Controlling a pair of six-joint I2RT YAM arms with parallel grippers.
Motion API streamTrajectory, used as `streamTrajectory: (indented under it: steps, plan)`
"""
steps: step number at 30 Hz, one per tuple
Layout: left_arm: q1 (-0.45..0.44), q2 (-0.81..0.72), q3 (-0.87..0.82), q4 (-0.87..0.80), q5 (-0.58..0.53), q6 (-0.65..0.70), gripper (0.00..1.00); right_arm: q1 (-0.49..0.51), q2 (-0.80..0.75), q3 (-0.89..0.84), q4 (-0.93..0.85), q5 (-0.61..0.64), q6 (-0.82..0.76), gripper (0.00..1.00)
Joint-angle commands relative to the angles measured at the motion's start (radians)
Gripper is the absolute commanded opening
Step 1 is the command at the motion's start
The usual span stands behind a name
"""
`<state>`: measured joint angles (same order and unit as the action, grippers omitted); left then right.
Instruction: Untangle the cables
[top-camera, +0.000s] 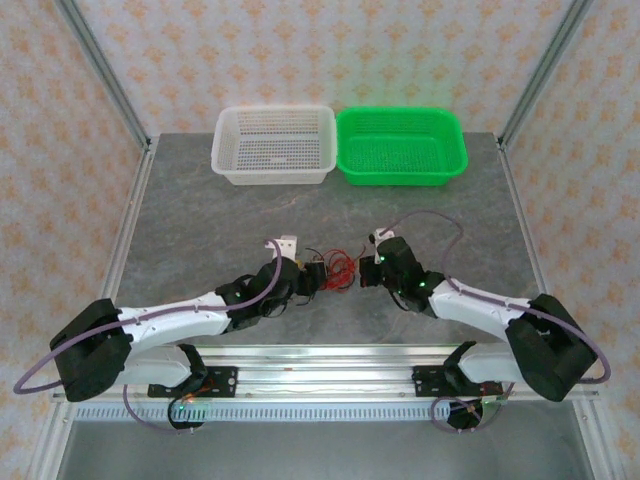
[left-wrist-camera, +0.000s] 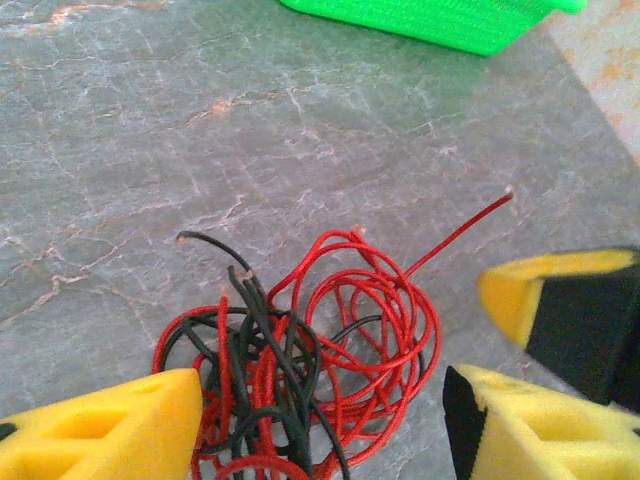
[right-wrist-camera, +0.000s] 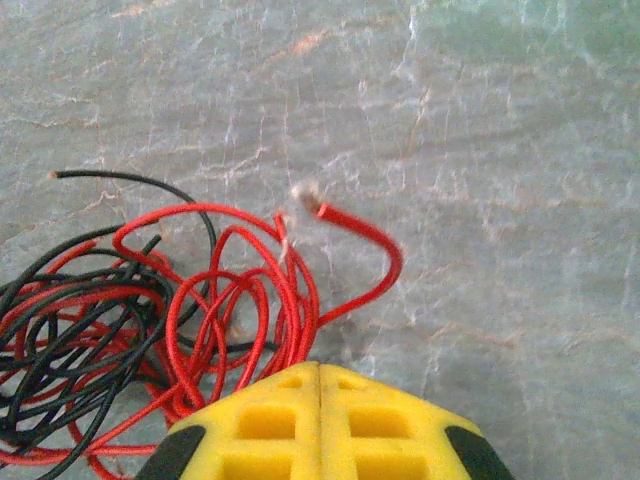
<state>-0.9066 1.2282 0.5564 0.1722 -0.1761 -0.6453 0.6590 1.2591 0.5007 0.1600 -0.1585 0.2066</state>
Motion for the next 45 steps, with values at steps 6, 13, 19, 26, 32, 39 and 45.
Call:
streamTrajectory:
  steps: [6,13,19,26,32,39,45]
  plan:
    - [-0.021,-0.024,0.058,-0.11,-0.067,0.048,0.75,-0.027,0.032,0.041,0.016,-0.045,-0.112,0.0]
    - [-0.022,0.015,0.127,-0.263,-0.116,0.084,0.78,-0.045,0.049,0.085,-0.042,-0.052,-0.048,0.0]
    - [-0.022,0.201,0.29,-0.428,-0.171,0.095,0.78,-0.044,0.052,0.099,-0.138,-0.057,0.18,0.08]
    - [0.01,0.413,0.467,-0.542,-0.135,0.144,0.68,-0.044,-0.046,0.08,-0.252,-0.054,0.326,0.54]
    - [0.034,0.489,0.487,-0.528,-0.114,0.162,0.59,-0.045,-0.15,0.039,-0.296,-0.059,0.398,0.67]
    - [0.043,0.548,0.456,-0.48,-0.067,0.152,0.39,-0.045,-0.165,-0.011,-0.26,-0.117,0.467,0.68]
    - [0.043,0.476,0.384,-0.401,-0.037,0.11,0.0,-0.042,-0.155,-0.042,-0.197,-0.192,0.533,0.76]
